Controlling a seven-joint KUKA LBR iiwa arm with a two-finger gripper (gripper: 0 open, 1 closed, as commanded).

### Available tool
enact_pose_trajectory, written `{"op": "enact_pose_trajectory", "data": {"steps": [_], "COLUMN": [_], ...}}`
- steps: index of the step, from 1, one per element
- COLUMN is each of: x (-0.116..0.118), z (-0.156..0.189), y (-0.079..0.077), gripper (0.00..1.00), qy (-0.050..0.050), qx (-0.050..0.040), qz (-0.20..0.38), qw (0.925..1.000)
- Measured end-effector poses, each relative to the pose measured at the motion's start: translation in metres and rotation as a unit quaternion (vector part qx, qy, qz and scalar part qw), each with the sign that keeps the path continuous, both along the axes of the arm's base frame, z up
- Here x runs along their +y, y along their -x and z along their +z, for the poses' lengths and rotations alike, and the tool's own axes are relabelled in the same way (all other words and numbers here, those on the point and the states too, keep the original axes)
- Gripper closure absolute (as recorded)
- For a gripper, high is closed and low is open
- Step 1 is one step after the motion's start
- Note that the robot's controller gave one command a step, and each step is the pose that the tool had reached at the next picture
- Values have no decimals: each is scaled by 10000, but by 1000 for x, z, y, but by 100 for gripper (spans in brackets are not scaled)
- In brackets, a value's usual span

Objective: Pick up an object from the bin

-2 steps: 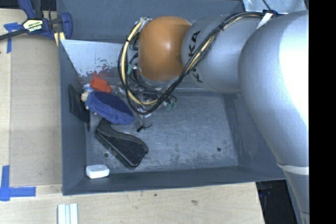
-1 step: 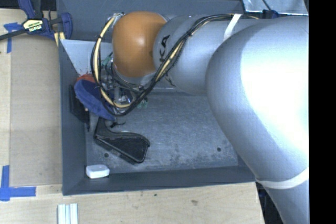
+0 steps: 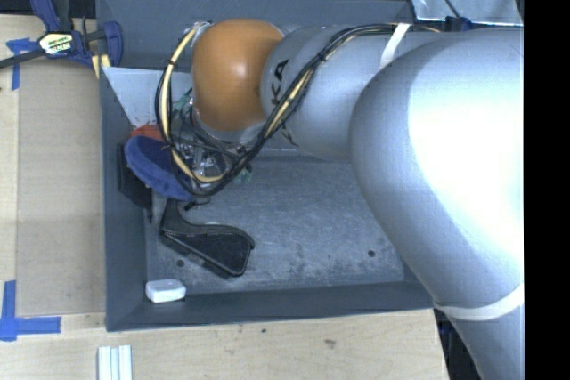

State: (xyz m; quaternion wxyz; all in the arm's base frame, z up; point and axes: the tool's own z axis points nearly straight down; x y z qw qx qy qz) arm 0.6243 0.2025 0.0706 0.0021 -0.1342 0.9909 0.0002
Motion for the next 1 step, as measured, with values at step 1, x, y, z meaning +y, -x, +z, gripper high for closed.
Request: {"op": "enact_pose_trajectory", "data": {"steps": [1], "x": [18], "z": [131], "y": [23], "gripper": [100], "qy": [-19], "qx": [-36], "qz": [-75], "qw": [10000]}}
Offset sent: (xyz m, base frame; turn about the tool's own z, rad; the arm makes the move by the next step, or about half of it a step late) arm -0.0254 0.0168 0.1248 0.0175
